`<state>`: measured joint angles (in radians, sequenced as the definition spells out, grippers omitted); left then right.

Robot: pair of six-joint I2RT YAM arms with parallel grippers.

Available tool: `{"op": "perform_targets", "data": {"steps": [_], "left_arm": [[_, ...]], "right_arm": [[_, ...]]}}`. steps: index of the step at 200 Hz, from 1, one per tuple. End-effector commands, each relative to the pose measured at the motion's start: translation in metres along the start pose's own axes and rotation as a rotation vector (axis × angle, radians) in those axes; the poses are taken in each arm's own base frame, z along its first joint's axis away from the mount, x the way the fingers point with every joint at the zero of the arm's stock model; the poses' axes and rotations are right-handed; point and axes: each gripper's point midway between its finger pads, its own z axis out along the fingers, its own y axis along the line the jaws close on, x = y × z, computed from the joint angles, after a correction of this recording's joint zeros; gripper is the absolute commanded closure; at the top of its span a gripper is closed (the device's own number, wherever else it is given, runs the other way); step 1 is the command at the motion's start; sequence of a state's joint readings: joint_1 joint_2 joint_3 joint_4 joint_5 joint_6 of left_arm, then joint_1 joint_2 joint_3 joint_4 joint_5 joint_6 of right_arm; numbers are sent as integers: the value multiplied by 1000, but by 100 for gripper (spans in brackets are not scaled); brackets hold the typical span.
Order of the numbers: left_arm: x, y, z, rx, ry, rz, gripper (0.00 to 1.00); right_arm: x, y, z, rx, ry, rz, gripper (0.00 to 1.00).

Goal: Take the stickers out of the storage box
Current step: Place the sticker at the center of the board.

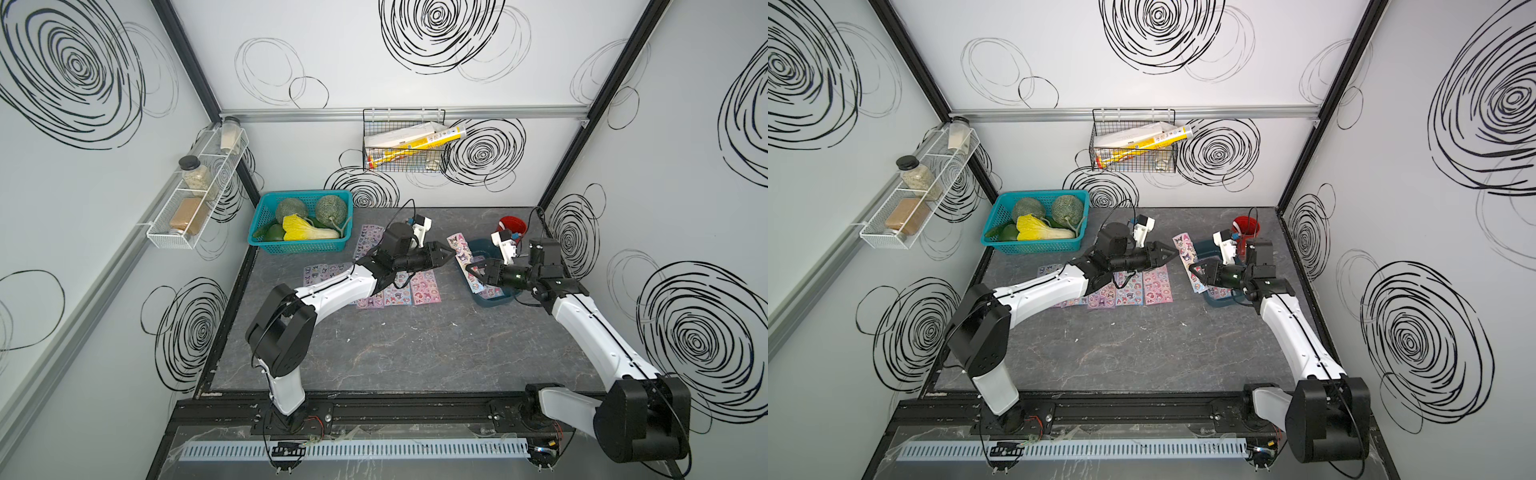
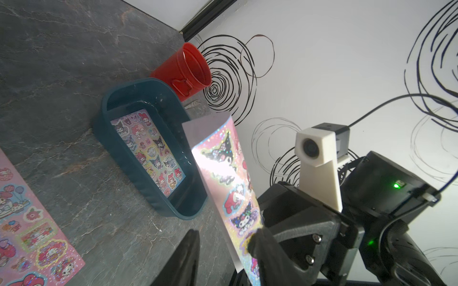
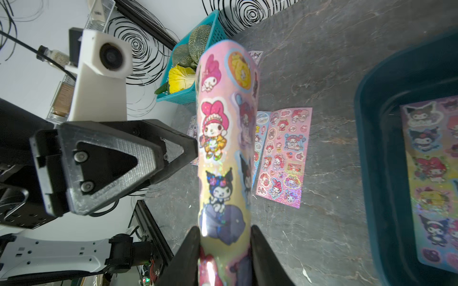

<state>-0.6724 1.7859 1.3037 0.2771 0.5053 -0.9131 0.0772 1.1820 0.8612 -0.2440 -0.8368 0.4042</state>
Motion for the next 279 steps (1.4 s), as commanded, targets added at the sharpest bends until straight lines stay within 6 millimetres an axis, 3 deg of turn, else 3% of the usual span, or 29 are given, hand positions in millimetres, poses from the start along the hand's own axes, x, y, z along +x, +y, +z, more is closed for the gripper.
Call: {"op": "perform_targets", "data": {"steps": [1, 125, 205, 222, 248, 279], "left_arm": [[-14, -24, 3, 81, -36, 38, 57], [-18, -35, 6, 140, -41, 7, 60], [-16, -32, 0, 111, -34, 18, 94], [-17, -29, -5, 98, -34, 27, 99], [-21, -21, -21, 85, -39, 33, 100], [-25, -11, -45, 64, -9, 57, 100]], "right_arm": [[-3, 16, 1, -91, 4, -3, 65], [-1, 25, 5, -165, 30, 43, 64], [7, 15, 8, -139, 44, 54, 61], [9, 14, 9, -136, 50, 62, 57], [11, 14, 11, -155, 71, 47, 38], [15, 17, 15, -216, 105, 64, 24]]}}
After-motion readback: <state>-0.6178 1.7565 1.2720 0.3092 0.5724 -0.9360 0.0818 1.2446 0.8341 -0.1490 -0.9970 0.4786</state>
